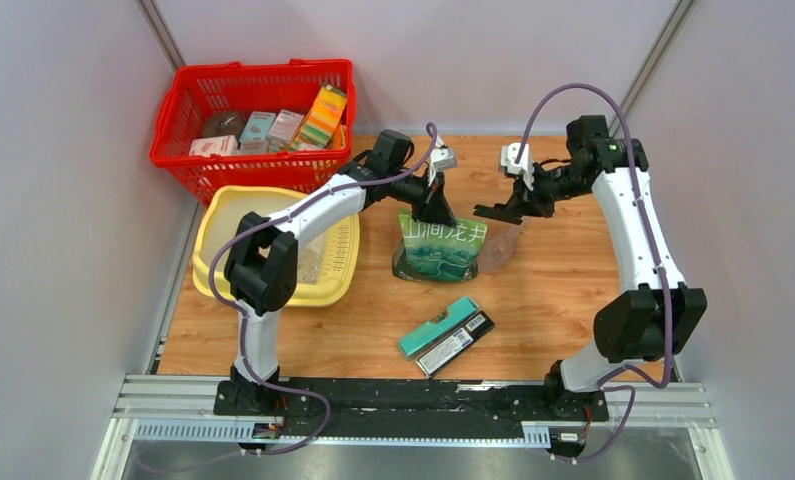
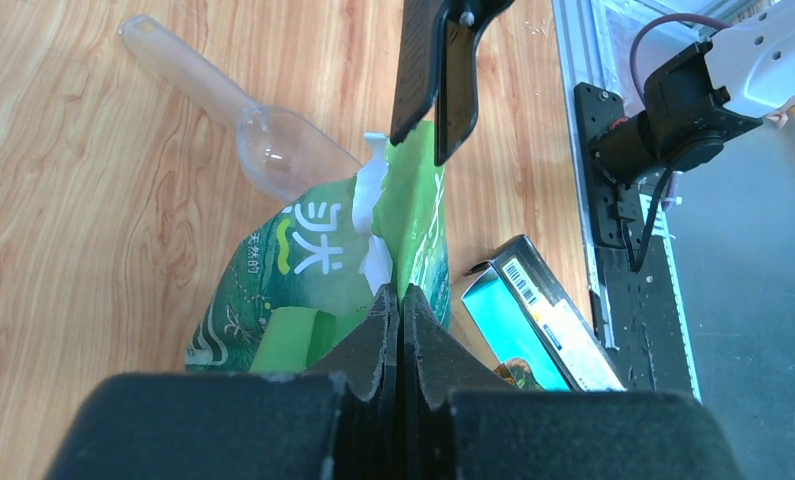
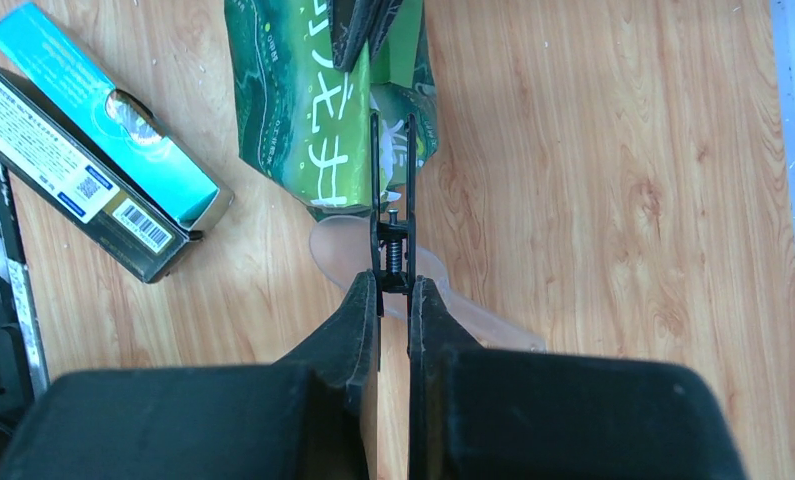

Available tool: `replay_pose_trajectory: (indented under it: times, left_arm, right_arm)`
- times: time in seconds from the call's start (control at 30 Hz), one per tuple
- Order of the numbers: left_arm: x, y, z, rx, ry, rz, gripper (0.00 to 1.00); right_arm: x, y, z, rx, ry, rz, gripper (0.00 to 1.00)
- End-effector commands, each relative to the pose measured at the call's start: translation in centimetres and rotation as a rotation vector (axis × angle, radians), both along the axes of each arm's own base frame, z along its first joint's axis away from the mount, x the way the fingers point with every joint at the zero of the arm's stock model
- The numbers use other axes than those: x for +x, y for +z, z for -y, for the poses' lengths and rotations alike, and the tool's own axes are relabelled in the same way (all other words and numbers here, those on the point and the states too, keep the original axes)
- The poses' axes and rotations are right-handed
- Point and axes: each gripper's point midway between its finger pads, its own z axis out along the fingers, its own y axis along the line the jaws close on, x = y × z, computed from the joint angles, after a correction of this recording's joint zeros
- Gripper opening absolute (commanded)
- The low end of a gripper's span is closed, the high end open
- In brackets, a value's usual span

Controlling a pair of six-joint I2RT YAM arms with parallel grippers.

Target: Fill the litter box with clean litter

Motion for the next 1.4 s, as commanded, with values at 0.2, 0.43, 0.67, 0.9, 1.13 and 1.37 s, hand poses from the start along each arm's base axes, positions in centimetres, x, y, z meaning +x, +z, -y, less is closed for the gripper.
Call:
replay_pose_trajectory:
  times: [0.2,0.43,0.67,0.9,1.13,1.37]
  left_arm:
    - [-0.9,1.5,0.2,-0.020,-0.009,0.054,0.00]
    - [-0.6,1.9,0.4,-0.029,-0.003,0.073,0.00]
    - [-0.5,2.2,0.4,-0.029,0.006,0.096,0.00]
    - [-1.1,2.5,0.2,-0.031,-0.015,0.110,0.22]
    - [-1.1,2.7,-2.5,0.001,-0.001,0.147,0.36]
    - [-1.8,1.1,-6.5,0.075,0.019,0.136,0.35]
  right_arm:
    - [-7.7,-1.5,0.3,-0.078,0.069,-0.236,0.00]
    - [-8.0,-1.9,0.2,-0.078,0.059,-0.264,0.00]
    - [-8.5,-2.5,0.1,-0.083,0.059,-0.298,0.00]
    - [-8.8,-3.3,-0.8,-0.089,0.094,-0.330,0.00]
    - [-7.6,-3.0,-1.7,-0.137,0.122,-0.314,0.00]
    - [-7.4,-3.6,-2.2,-0.162,0.129,-0.344,0.00]
